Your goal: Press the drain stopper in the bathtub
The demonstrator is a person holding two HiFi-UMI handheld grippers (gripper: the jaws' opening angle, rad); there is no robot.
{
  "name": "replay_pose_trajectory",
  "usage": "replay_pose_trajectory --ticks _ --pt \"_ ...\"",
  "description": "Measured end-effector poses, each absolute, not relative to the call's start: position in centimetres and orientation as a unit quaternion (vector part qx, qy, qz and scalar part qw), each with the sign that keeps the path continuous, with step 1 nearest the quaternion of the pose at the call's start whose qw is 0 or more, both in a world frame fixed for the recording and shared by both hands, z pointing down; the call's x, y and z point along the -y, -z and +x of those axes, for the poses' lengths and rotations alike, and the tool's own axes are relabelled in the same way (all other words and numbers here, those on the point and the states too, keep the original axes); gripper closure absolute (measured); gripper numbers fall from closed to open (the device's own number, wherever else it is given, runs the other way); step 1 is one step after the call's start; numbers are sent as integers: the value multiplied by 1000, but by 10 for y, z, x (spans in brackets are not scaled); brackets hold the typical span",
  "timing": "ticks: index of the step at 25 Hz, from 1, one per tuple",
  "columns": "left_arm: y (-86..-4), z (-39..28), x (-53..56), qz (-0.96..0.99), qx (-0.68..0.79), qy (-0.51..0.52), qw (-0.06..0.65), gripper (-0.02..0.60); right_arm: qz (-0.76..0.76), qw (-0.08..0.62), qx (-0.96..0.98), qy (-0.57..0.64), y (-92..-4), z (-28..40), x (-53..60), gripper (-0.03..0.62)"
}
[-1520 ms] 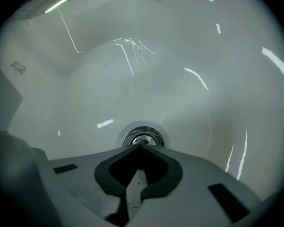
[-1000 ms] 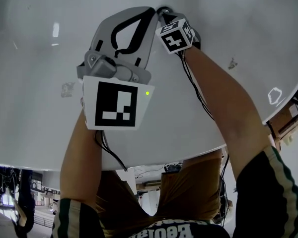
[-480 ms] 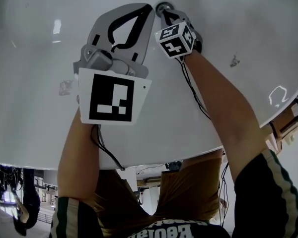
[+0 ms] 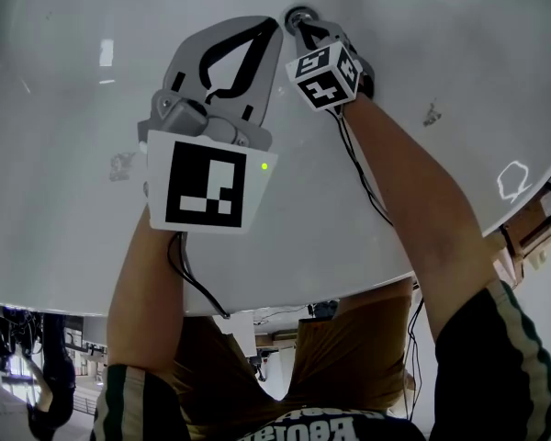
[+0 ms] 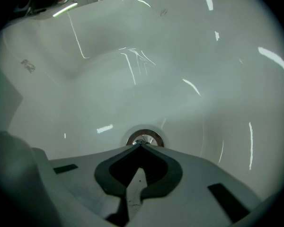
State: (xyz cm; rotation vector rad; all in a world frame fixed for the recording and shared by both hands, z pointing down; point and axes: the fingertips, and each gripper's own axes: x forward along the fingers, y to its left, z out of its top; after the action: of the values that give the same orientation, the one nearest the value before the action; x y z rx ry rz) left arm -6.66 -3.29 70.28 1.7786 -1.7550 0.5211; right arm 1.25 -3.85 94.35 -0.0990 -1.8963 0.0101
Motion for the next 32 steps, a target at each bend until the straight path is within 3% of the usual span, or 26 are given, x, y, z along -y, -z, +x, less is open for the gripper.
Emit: replay_pose_trajectory --ticks 14,32 --pt "-709 -45 26 667 643 -200 318 578 -27 564 823 -56 -893 13 48 585" --pt "-620 -25 28 656 645 -219 325 578 -1 537 839 -92 -762 13 63 585"
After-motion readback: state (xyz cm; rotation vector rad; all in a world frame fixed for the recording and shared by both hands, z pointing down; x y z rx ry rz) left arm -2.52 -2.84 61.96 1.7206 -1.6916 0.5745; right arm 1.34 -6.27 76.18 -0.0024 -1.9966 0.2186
